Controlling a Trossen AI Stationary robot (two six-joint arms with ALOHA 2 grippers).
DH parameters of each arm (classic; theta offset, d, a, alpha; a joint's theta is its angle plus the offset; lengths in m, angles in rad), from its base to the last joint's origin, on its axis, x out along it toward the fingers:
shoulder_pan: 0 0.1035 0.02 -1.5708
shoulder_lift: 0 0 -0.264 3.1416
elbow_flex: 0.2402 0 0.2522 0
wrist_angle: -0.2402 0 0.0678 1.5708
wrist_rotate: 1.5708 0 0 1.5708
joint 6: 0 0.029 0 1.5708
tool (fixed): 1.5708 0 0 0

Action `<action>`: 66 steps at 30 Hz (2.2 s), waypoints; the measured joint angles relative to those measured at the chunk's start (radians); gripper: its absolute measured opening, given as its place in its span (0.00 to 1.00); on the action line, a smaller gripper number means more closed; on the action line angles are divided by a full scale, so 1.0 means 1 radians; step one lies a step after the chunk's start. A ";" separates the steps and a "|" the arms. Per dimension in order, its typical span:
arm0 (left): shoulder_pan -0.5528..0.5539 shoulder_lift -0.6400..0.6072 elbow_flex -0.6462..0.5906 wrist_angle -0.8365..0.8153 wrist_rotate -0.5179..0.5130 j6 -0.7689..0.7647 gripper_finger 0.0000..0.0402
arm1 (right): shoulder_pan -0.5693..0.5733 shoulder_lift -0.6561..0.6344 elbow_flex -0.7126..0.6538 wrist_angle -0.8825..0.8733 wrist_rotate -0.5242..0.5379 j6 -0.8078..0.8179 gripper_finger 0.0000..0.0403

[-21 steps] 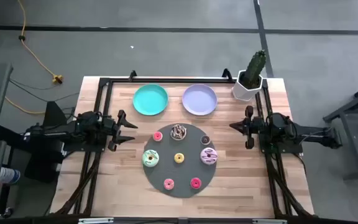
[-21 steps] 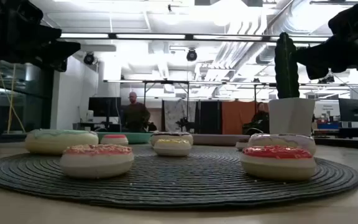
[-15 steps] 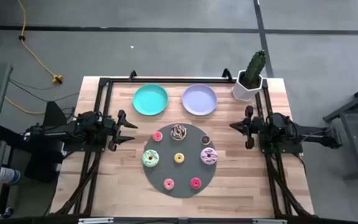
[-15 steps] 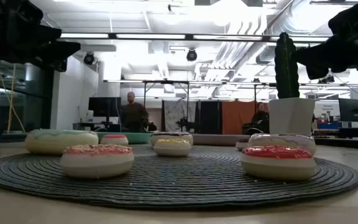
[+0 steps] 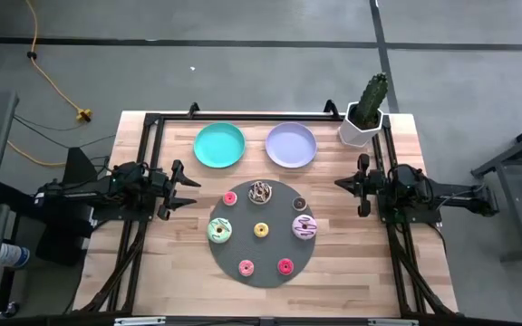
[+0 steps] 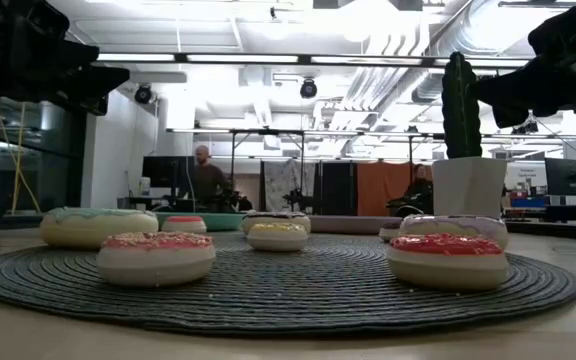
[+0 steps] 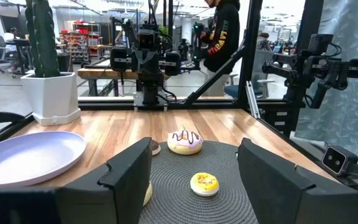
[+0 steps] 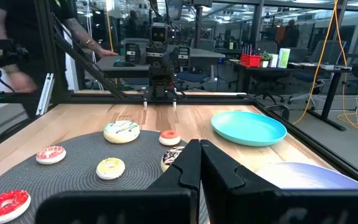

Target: Pick & Place donuts

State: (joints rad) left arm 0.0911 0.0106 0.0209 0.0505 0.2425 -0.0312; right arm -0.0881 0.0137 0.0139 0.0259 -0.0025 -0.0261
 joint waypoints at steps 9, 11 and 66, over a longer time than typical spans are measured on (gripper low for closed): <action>0.000 0.000 0.000 0.000 0.000 0.000 0.57 | 0.000 0.000 0.000 0.000 0.000 0.000 0.00; 0.000 0.000 0.000 0.000 0.000 0.000 0.57 | 0.000 0.000 0.000 0.000 0.000 0.000 0.00; 0.000 0.000 0.000 0.032 -0.006 -0.152 0.57 | 0.000 0.000 0.000 0.000 0.000 0.000 0.00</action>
State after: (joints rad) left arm 0.0910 0.0105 0.0212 0.0822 0.2365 -0.1835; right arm -0.0879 0.0135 0.0138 0.0260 -0.0029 -0.0261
